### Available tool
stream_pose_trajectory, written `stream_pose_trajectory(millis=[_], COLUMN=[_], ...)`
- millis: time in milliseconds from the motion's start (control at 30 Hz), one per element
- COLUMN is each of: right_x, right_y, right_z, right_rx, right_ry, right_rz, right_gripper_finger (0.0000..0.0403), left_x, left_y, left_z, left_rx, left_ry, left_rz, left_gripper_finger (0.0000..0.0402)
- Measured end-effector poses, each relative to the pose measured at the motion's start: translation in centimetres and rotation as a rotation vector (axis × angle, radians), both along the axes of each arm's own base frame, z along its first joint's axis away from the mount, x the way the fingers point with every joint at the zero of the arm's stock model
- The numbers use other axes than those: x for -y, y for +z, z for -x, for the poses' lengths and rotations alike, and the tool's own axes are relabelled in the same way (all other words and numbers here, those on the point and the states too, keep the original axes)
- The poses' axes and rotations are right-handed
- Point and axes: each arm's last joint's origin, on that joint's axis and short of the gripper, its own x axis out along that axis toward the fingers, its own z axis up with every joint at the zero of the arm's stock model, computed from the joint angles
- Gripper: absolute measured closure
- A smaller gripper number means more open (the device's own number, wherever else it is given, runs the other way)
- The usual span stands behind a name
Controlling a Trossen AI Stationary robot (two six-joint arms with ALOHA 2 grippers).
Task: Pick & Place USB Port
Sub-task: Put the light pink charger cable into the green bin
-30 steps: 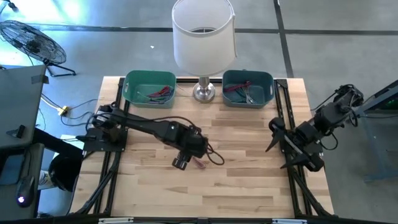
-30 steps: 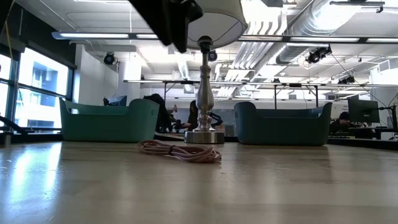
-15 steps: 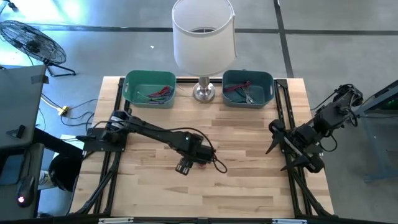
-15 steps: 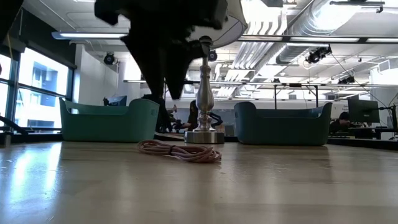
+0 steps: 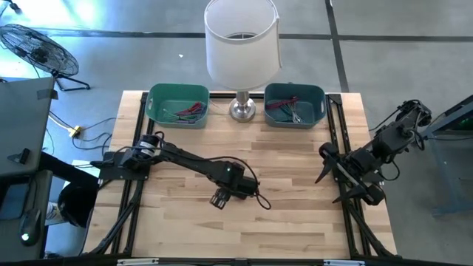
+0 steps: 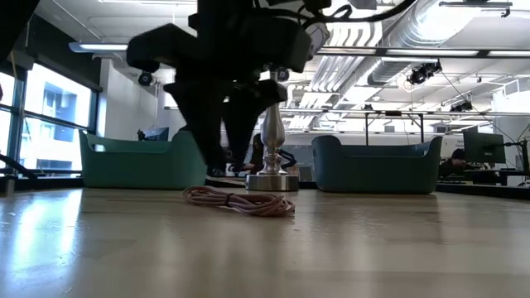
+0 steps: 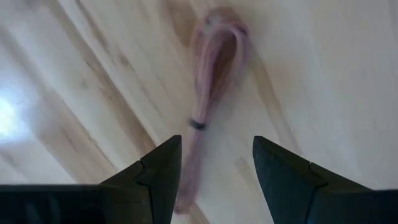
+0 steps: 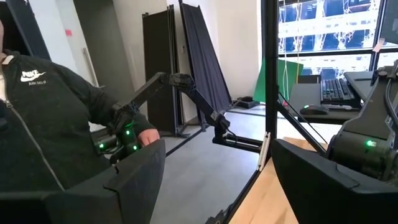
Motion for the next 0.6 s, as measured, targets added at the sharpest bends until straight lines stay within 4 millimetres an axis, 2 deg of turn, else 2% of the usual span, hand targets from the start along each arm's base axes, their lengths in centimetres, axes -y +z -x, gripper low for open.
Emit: stream_pose_trajectory(millis=[267,600], right_x=[0.0,0.0], right_y=[-0.1,-0.2], right_z=[0.0,0.0], right_rx=[-0.005,-0.017], right_ry=[0.000,0.003], right_rz=[0.005,0.011], right_gripper_finger=[0.0116,0.0116], left_x=[-0.6,-1.7], left_y=[0.0,-1.0], left_z=[-0.2,-0.9], left_rx=[0.015,0.009], left_ry=[-0.019,-0.005], left_rz=[-0.036,-0.025], left_gripper_finger=[0.0209,0.0209])
